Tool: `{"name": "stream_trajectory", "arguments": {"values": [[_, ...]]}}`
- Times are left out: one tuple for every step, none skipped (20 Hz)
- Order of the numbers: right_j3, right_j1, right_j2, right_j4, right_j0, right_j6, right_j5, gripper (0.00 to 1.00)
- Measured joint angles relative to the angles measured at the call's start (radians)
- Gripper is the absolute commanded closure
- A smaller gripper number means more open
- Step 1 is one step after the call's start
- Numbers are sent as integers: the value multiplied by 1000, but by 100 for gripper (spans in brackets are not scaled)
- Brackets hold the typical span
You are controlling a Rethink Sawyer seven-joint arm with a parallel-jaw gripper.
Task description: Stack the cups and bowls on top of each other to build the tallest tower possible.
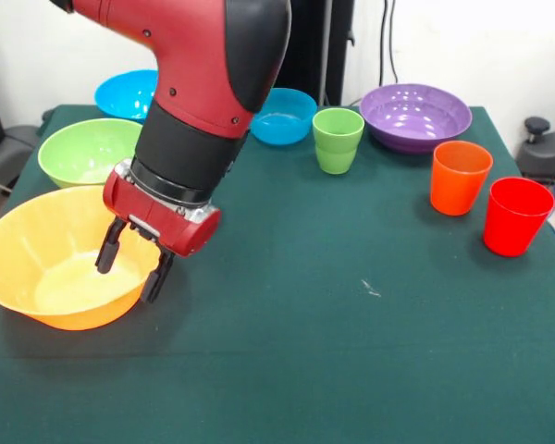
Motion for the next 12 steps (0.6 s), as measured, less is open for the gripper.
{"name": "stream_trajectory", "arguments": {"values": [[-4,12,-8,5,6,0,-1,0],[-5,16,-11,7,9,0,-3,0],[-7,20,-14,9,11,0,-4,0],[-8,24,-17,11,14,0,-5,0],[-10,32,-24,16,20,0,-8,0],[-11,39,-29,20,26,0,-12,0],[-11,41,-31,22,27,0,-14,0],[-11,45,-33,25,30,0,-17,0],[-11,51,-37,32,34,0,-23,0],[-11,53,-39,35,35,0,-25,0],[-11,56,-41,39,37,0,-27,0],[-11,61,-47,46,41,0,-32,0]]}}
